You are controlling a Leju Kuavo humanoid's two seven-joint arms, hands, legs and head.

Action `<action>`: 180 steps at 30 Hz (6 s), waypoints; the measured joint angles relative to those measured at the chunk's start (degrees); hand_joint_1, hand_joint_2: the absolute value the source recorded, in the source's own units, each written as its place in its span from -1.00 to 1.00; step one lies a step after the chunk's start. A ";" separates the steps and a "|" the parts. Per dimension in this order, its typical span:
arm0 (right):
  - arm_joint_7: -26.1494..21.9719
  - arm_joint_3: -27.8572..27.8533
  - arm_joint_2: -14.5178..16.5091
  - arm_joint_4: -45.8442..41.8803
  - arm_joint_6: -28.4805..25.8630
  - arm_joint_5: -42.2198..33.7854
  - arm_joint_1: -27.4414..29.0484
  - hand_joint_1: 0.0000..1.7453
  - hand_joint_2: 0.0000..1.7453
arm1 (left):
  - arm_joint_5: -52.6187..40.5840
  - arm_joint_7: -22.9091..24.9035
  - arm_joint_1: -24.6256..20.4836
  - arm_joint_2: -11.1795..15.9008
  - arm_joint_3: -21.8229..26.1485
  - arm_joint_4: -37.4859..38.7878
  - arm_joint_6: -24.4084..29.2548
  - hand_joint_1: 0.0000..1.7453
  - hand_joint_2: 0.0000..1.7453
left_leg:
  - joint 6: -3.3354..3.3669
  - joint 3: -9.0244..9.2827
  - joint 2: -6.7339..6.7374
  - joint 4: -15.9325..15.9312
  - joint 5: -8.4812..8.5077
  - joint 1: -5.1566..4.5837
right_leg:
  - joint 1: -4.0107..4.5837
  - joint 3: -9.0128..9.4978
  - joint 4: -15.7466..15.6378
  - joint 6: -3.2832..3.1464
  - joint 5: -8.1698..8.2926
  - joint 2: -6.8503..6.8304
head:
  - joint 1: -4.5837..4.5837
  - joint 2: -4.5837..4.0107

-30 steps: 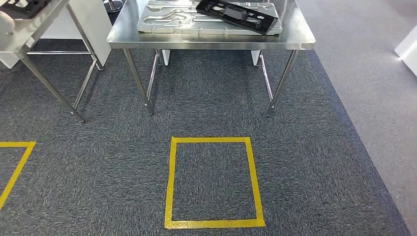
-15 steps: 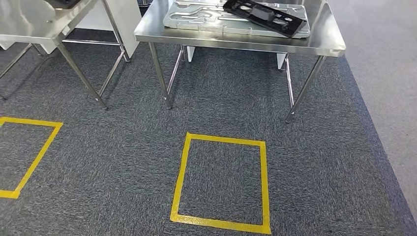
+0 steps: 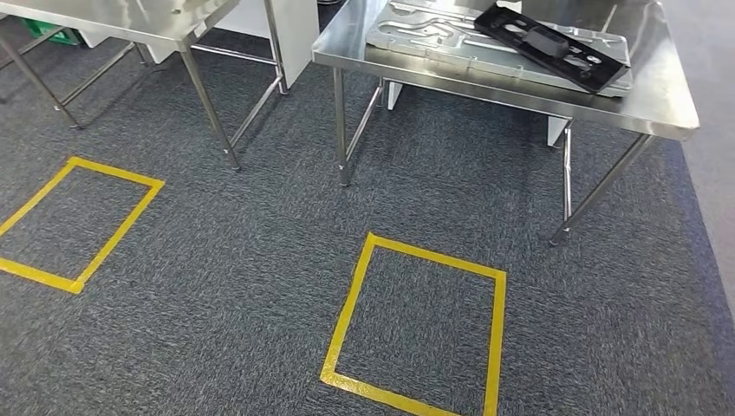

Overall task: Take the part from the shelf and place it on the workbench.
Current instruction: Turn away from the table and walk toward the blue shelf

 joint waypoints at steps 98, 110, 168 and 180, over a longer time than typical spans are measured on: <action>5.74 7.75 -1.73 0.94 3.94 13.75 -0.17 -1.00 -1.00 | 4.78 -13.40 -1.13 0.19 3.15 0.00 2.26 -1.00 -1.00 | -1.45 -0.73 -2.31 -0.22 0.94 -0.47 | 0.19 1.43 -5.40 -1.64 2.09 2.60 | 0.16 0.01; 5.81 7.73 -1.69 0.95 4.27 13.93 -0.13 -1.00 -1.00 | 5.05 -13.39 -1.08 0.20 3.40 0.00 1.73 -1.00 -1.00 | -3.21 -3.84 5.42 7.57 -1.92 -0.10 | 0.76 2.61 -6.05 -3.59 1.53 -6.28 | -0.42 0.01; 5.25 7.04 1.14 1.02 -1.00 16.62 -0.45 -1.00 -1.00 | 4.93 -9.41 -0.74 0.26 4.52 0.00 1.10 -1.00 -1.00 | 0.00 4.01 4.35 -3.09 -0.76 -0.72 | 0.40 -6.10 8.56 -0.72 -2.55 -2.13 | -0.23 0.01; 6.09 7.51 1.16 1.03 -0.03 18.15 -0.14 -1.00 -1.00 | 4.81 -8.82 -1.00 0.26 4.57 0.00 1.51 -1.00 -1.00 | -3.37 -3.10 3.49 9.36 -6.38 -0.17 | 0.42 2.42 -6.19 -3.56 2.02 -2.43 | -0.72 0.01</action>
